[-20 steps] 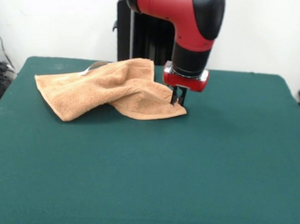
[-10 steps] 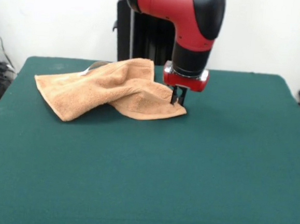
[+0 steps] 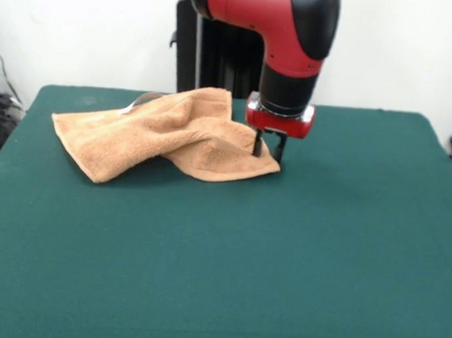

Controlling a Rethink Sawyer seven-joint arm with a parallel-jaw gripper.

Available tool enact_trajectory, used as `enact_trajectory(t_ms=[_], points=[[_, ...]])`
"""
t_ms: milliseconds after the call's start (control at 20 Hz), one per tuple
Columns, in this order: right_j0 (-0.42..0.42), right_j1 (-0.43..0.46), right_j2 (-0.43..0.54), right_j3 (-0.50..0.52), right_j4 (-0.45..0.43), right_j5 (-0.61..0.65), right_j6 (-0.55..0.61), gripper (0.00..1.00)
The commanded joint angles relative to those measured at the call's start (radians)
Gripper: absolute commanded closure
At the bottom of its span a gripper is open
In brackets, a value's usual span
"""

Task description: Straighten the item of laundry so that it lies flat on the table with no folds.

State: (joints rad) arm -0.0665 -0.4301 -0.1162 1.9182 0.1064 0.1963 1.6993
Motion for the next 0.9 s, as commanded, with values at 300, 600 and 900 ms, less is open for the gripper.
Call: enact_trajectory(t_ms=[300, 600, 900], points=[[0.032, 0.030, 0.081, -0.033, 0.045, -0.066, 0.215, 0.00], [-0.001, -0.004, 0.100, -0.006, 0.024, -0.044, 0.187, 0.00], [-0.041, -0.078, 0.110, 0.035, -0.001, 0.012, 0.146, 0.00]])
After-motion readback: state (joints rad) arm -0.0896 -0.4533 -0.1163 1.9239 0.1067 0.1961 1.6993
